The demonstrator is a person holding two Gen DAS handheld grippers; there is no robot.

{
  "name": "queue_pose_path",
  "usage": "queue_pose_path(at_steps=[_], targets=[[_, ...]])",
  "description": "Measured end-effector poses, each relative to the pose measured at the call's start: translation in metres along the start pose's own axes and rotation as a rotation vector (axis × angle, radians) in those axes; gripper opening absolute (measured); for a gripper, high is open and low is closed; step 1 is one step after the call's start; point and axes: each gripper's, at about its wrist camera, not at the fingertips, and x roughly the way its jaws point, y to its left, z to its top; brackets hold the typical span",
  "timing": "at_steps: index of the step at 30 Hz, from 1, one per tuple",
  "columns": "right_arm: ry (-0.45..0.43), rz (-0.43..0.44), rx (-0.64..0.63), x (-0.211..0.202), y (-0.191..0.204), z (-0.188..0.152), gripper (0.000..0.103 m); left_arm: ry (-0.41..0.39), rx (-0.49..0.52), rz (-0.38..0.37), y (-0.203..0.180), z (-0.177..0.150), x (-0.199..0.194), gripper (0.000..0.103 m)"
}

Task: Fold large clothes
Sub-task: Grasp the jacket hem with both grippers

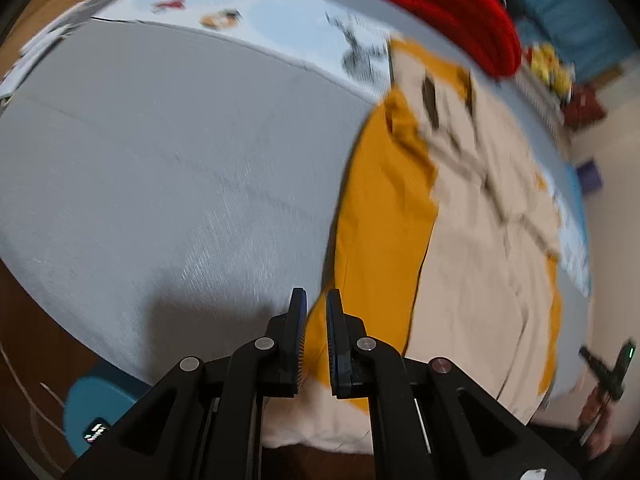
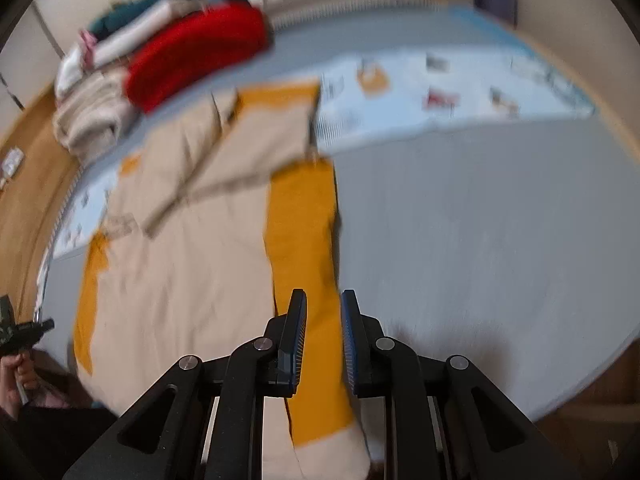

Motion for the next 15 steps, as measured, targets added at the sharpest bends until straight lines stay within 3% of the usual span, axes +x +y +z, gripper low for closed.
queue_pose_path(at_steps=[4, 9, 15], targets=[[0.195, -0.013, -0.027, 0.039, 0.001, -0.016, 0.019, 0.093, 0.084, 0.050, -0.009, -0.014, 0.020, 0.011], [0.296, -0.030, -0.033, 0.059, -0.005, -0.029, 0.020, 0.140, 0.111, 0.067, -0.011, -0.023, 0.030, 0.028], [0.354, -0.060, -0.025, 0.071, -0.012, -0.037, 0.027, 0.183, 0.128, 0.072, -0.012, -0.023, 0.044, 0.031]])
